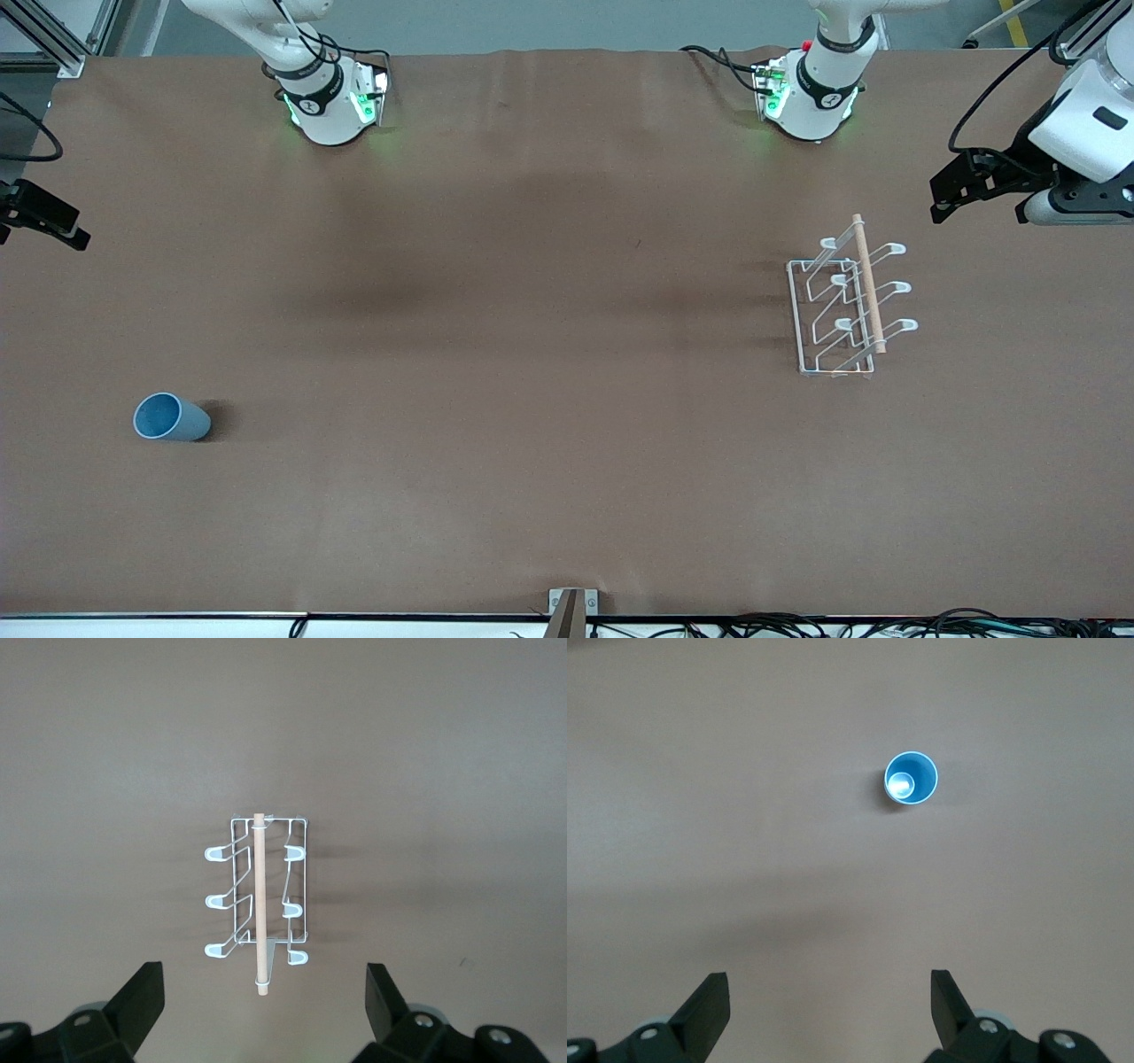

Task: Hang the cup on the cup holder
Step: 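Move the right gripper toward the blue cup while the left gripper rises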

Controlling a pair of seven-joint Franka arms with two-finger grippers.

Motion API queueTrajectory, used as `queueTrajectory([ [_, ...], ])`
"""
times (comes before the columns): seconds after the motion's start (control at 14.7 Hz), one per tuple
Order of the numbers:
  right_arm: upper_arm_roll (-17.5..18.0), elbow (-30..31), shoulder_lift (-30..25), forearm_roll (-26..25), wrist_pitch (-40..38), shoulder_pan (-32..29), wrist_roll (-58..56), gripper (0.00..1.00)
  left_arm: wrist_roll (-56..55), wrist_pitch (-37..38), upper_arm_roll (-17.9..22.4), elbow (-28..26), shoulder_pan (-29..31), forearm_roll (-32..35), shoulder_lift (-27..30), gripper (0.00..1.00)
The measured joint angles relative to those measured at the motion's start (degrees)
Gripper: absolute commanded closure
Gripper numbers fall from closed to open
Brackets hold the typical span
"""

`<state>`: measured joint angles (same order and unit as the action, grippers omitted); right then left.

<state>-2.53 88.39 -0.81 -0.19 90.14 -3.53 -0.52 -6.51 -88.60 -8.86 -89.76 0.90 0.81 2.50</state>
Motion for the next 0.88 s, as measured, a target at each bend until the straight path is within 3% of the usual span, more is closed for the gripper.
queueTrajectory([
  [0.88,-0.05,0.0,0.0,0.0,0.07,0.0,0.0,0.0,0.14,0.0,0.01,0.58,0.01,0.0,-0.54,0.0],
])
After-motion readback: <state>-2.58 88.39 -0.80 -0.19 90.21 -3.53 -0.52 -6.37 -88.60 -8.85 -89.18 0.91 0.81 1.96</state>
